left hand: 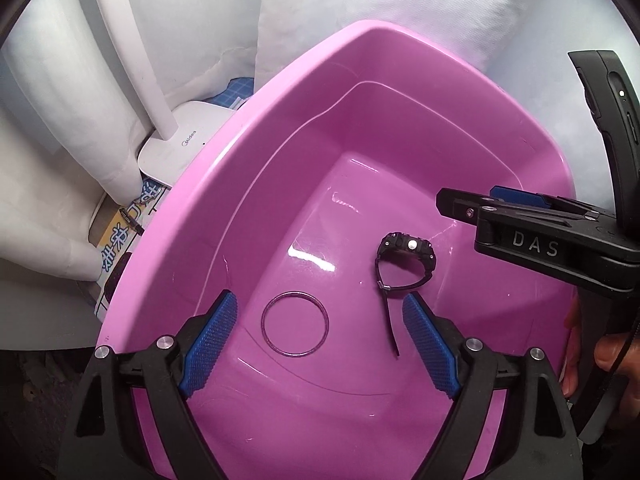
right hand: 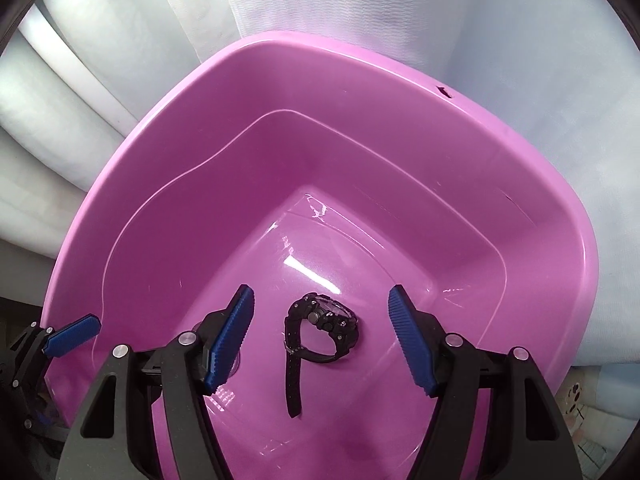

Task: Organize jewelry
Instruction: 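Withdraw both tools from the basin back over the table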

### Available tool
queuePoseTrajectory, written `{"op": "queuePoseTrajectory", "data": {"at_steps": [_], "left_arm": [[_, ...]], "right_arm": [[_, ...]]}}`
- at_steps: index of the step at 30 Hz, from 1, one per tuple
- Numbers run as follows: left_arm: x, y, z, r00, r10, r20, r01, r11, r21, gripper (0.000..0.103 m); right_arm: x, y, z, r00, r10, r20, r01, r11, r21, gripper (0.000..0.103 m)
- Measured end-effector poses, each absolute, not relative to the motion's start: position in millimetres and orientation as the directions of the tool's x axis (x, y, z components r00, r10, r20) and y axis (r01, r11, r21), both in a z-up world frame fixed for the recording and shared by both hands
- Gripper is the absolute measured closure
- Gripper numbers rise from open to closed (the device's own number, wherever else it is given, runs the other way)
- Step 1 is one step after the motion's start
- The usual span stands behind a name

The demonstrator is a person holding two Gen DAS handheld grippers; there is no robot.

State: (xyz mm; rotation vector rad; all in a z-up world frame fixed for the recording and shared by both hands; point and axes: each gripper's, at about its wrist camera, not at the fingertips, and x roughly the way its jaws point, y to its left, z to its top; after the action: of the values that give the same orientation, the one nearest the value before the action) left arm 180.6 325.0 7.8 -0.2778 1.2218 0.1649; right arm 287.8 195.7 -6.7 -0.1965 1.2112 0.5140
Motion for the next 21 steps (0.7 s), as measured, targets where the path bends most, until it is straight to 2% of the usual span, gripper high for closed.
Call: {"op": "queuePoseTrajectory", "data": {"at_steps": [7, 16, 21], "left_arm": [[155, 321, 29, 0.395, -0.014, -0.918, -0.281, 0.950, -0.135, 0.020], [105, 302, 68, 0.500, 0.102, -0.860, -0.292, 0.955, -0.057, 0.019], [85, 289, 76, 0.533, 0.108, -0.839, -0.311, 0.947, -0.075, 0.019]], "right_arm": [[266, 190, 17, 0.292, 0.337, -0.895, -0.504, 0.850, 0.156, 0.036], [214, 153, 52, 0.387, 0.455, -0.802, -0.530, 0.821, 0.210, 0.036], [184, 116, 62, 0.432, 0.488, -0.758, -0.519, 0.822, 0.234, 0.036]]}}
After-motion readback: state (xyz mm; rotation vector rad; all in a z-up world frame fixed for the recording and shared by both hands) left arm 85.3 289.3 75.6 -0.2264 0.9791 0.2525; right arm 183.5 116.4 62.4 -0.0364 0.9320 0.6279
